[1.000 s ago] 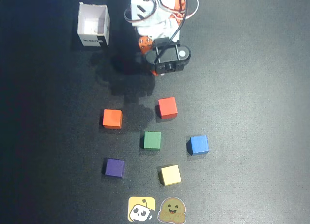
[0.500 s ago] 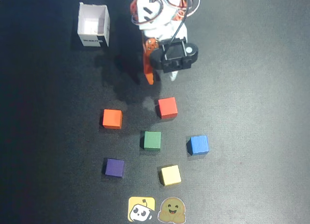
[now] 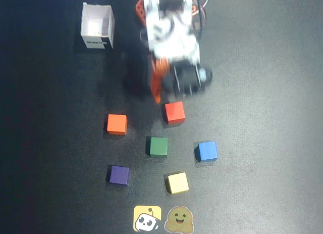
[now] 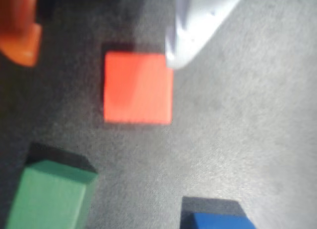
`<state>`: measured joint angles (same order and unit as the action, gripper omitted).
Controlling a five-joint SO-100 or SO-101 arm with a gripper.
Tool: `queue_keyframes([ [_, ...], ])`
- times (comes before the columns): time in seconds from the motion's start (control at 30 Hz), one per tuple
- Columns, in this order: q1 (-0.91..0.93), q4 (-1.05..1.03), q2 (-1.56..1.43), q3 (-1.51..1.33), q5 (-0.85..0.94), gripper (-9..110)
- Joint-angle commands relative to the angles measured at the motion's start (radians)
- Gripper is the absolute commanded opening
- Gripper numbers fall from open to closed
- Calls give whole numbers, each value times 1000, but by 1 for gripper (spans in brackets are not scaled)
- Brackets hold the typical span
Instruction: Put the red cube on top of the yellow cube.
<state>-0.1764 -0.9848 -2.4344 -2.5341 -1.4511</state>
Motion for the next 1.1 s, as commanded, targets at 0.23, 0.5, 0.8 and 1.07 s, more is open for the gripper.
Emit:
queue_keyframes([
  [0.23,-5,40,433,265,29,26],
  [0.5,-18,77,514,238,11,26],
  [0.8,-52,103,477,150,-77,26],
  [1.07,-61,155,469,72,-107,25],
])
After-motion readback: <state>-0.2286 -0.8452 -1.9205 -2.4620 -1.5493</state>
